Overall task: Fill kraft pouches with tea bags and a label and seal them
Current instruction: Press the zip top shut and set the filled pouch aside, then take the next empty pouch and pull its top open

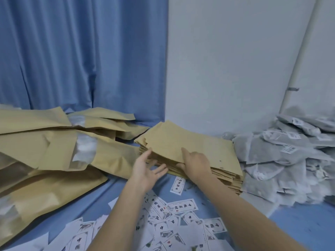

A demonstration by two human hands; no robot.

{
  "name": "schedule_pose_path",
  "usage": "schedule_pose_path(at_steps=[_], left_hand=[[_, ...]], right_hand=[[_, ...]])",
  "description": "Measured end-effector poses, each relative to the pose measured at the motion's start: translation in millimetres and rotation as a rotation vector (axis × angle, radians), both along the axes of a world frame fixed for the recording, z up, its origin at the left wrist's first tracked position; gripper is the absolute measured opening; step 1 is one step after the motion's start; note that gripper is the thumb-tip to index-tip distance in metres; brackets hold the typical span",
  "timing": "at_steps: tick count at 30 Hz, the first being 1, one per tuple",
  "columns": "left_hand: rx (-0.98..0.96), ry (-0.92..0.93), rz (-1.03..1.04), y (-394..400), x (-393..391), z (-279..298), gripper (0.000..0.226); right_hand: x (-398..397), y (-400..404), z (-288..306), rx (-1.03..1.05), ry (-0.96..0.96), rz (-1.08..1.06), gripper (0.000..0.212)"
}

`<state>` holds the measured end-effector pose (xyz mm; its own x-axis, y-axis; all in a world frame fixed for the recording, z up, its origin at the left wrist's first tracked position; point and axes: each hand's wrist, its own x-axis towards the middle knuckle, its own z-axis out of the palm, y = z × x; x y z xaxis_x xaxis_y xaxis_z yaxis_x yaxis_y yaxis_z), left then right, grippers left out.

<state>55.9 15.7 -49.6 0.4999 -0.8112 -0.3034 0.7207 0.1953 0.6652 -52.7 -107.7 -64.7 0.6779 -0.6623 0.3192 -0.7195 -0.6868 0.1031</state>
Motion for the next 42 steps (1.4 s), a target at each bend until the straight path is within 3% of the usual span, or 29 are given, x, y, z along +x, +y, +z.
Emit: schedule_pose_path(at_steps=[2,4,6,9,11,13,15,18,20,22,24,26,28,30,32,34,36,38,42], left_hand=[[0.061,-0.065,-0.047,-1.4,-12.5,0.1,0.042],[0.079,-0.146,-0.134,-1.4,-27.9,3.2,0.036],[0.030,-0.200,-0.186,-1.1,-42.7,7.7,0.032],[-0.027,-0.204,-0.074,1.1,-59.3,19.9,0.029],[0.003,-0.285,0.039,5.5,-67.4,28.2,0.030],[0.109,-0.494,0.153,12.9,-76.4,36.2,0.029],[0.210,-0.786,0.284,24.0,-87.8,43.3,0.030],[0.215,-1.273,0.419,45.0,-107.4,52.5,0.037],[0.120,-1.585,0.403,56.4,-120.8,52.6,0.067],[0.186,-1.911,0.397,64.9,-138.0,49.2,0.089],[0.327,-2.152,0.477,66.8,-158.4,39.0,0.089],[0.390,-2.254,0.435,66.0,-183.9,29.6,0.082],[0.457,-2.261,0.246,62.3,-205.8,18.0,0.083],[0.511,-2.206,-0.082,56.5,-223.2,8.0,0.091],[0.458,-1.994,-0.453,51.4,-238.8,1.7,0.101],[0.331,-1.689,-0.646,48.4,-251.3,0.8,0.114],[0.196,-1.379,-0.616,43.0,-261.3,3.6,0.112],[0.144,-1.162,-0.452,33.5,-271.2,7.3,0.100],[0.184,-1.070,-0.188,11.8,-293.8,8.3,0.071]], right_hand=[[-13.7,11.6,-1.1,-0.248,-0.143,0.148,0.036],[-23.9,20.4,-6.1,-0.451,-0.308,0.269,0.039],[-28.6,32.3,-7.3,-0.512,-0.430,0.361,0.046],[-37.8,50.5,3.7,-0.382,-0.463,0.393,0.048],[-48.0,59.3,18.2,-0.058,-0.419,0.438,0.048],[-64.6,66.2,34.6,0.378,-0.408,0.491,0.051],[-81.5,77.7,54.2,0.664,-0.488,0.521,0.055],[-106.7,103.9,91.8,1.031,-0.947,0.527,0.041],[-127.9,114.9,111.8,1.215,-1.259,0.571,0.040],[-153.4,122.2,121.3,1.207,-1.429,0.573,0.040],[-176.0,123.3,114.8,1.044,-1.490,0.419,0.024],[-195.8,117.5,97.9,0.930,-1.551,0.213,0.021],[-213.3,111.1,77.8,0.966,-1.631,0.073,0.022],[-229.2,105.1,61.0,0.974,-1.640,-0.059,0.027],[-244.1,98.2,44.1,0.923,-1.584,-0.142,0.037],[-256.8,95.1,31.8,0.916,-1.548,-0.183,0.039],[-267.8,92.4,24.7,0.979,-1.589,-0.196,0.029],[-274.5,92.0,21.5,1.049,-1.623,-0.150,0.019],[-278.0,94.5,18.9,0.996,-1.562,-0.109,0.009]])
